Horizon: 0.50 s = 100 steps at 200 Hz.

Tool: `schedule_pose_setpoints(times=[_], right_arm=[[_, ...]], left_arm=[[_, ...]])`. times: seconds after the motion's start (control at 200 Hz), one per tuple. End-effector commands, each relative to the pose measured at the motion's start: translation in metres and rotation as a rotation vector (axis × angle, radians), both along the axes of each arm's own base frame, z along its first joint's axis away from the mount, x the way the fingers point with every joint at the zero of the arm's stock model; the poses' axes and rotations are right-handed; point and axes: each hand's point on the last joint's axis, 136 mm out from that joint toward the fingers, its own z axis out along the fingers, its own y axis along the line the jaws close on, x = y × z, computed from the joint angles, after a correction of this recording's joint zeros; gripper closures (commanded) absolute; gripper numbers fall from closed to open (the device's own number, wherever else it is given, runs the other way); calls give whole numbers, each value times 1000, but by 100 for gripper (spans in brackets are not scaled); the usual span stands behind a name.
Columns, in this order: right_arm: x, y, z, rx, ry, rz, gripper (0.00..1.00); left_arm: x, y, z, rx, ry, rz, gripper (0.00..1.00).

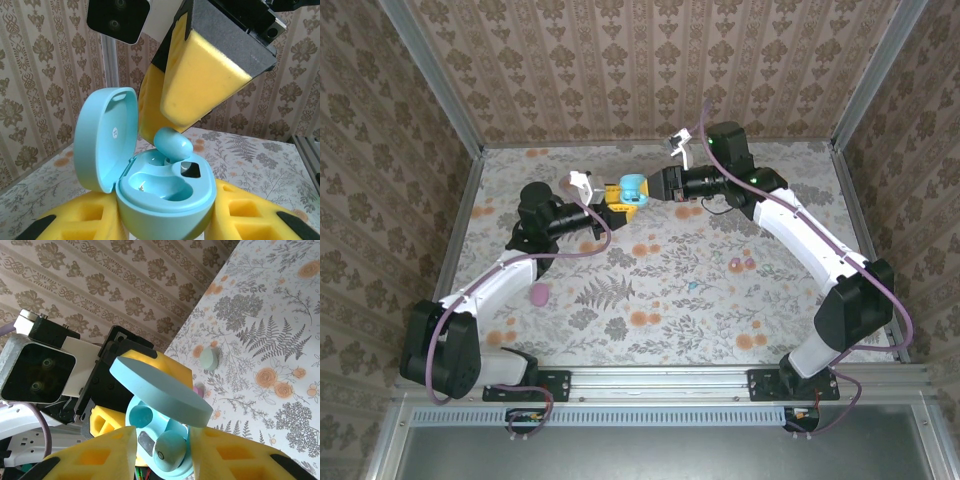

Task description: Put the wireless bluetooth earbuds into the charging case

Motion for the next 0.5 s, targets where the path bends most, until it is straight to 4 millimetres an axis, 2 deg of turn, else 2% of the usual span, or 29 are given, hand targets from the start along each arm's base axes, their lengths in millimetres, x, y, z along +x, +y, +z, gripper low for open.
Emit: schedule_pose_setpoints(times=[0.0,0.15,0.325,0.495], right_arm=[[3,-2,6,-17,-22,-21,63],[2,-2,11,-6,-26,-25,62],[-2,0,17,18,-24,-4,70],[-3,1,17,20,-24,3,72]], left_arm=[[-6,-3,23,-25,-66,-36,76],[-5,-3,22,-19,-66,-26,76],[-5,-3,19,-9,-60,-25,76],[-5,-4,18,-4,-58,-26,76]])
